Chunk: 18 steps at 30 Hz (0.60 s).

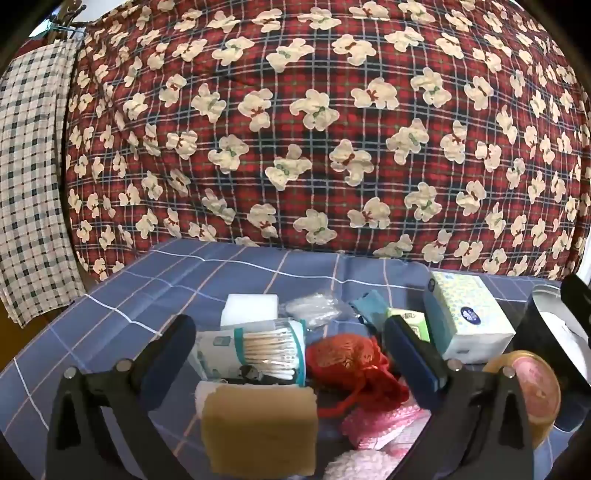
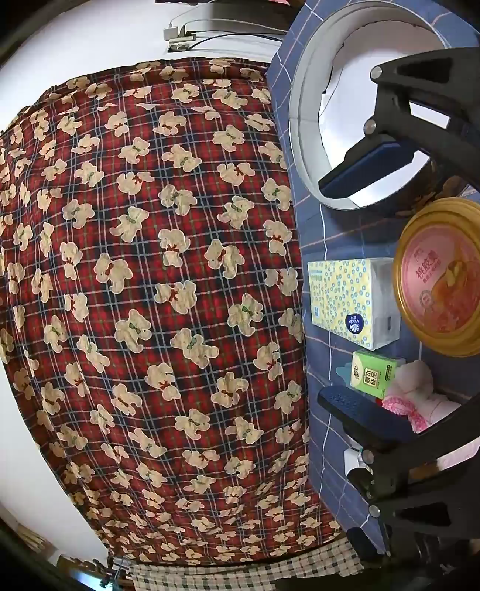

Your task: Organize soft objects

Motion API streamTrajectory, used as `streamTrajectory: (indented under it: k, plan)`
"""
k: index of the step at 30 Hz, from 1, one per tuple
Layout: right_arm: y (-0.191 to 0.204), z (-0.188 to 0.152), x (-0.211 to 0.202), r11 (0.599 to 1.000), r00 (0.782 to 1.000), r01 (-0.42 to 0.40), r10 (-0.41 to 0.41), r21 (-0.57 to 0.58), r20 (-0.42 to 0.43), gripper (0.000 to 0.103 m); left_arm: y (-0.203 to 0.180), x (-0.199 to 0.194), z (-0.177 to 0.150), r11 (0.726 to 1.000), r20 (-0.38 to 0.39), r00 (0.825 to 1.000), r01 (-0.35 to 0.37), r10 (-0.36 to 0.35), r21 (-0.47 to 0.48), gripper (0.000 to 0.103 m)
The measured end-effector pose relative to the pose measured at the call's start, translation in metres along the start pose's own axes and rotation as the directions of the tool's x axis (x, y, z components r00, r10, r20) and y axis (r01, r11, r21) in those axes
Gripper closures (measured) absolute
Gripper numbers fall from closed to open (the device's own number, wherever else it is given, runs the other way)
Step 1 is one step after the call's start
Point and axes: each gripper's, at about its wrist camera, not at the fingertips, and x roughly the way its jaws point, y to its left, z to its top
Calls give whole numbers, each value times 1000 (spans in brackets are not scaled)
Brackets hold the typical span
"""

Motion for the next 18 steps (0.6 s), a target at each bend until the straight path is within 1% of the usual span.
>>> streamTrajectory:
  k: [7, 8, 14, 18]
  plan:
    - [0, 0, 0, 1000, 1000, -1, 1, -1, -1, 0, 1, -2, 0, 1000, 7, 1000, -15, 15, 14, 0]
    - [0, -1, 0, 1000, 1000, 0, 0, 0, -2, 0, -1, 0, 0, 1000, -2, 1000, -3, 3, 13, 0]
    - [1, -1, 1, 1000, 1000, 0, 0, 0, -2, 0, -1, -1, 0, 1000, -11, 1000, -7, 7, 17, 0]
    - [2, -1, 2, 1000, 1000, 1, -1, -2, -4, 0, 2, -2, 1, 1000, -11, 1000, 18, -17, 14, 0]
